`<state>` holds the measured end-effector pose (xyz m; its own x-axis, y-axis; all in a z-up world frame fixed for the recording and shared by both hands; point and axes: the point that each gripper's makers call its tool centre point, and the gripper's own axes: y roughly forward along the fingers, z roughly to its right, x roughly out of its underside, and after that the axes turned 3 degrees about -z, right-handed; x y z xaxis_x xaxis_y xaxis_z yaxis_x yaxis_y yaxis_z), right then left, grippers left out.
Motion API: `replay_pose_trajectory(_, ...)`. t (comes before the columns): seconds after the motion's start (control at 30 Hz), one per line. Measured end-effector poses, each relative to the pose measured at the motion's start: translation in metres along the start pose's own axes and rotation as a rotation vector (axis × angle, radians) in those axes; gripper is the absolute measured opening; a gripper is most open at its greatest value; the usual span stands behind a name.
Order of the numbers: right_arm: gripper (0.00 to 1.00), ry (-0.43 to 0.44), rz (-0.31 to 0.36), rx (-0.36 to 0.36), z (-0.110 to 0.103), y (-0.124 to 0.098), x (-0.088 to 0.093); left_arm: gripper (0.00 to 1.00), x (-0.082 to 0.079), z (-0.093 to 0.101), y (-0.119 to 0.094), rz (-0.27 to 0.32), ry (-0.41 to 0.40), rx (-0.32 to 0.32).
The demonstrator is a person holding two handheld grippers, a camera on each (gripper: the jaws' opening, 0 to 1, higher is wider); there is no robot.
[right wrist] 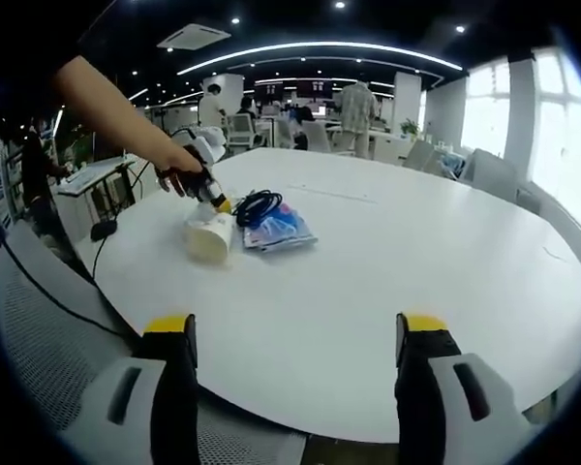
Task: Arrange the tabletop items into an orderly group along one side of the table until the central work area is clear of visible clutter.
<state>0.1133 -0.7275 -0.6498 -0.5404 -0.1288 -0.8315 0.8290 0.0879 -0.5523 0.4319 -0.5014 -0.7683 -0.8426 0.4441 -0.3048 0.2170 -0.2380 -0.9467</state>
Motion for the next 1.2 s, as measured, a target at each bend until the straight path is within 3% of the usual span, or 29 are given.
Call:
replay_pose_trajectory(0.67,0.84,0.0,0.001,0.007,0.001,-0.001,0.0,0.45,0.001,-0.009,0.003,-0.004,0.09,-0.082)
replay_pose_trajectory(1.2,0.83,0.001,-0.002,0.009,0.001,-0.001,0.001,0.38,0.002,-0.015,0.001,-0.032,0.093,-0.076)
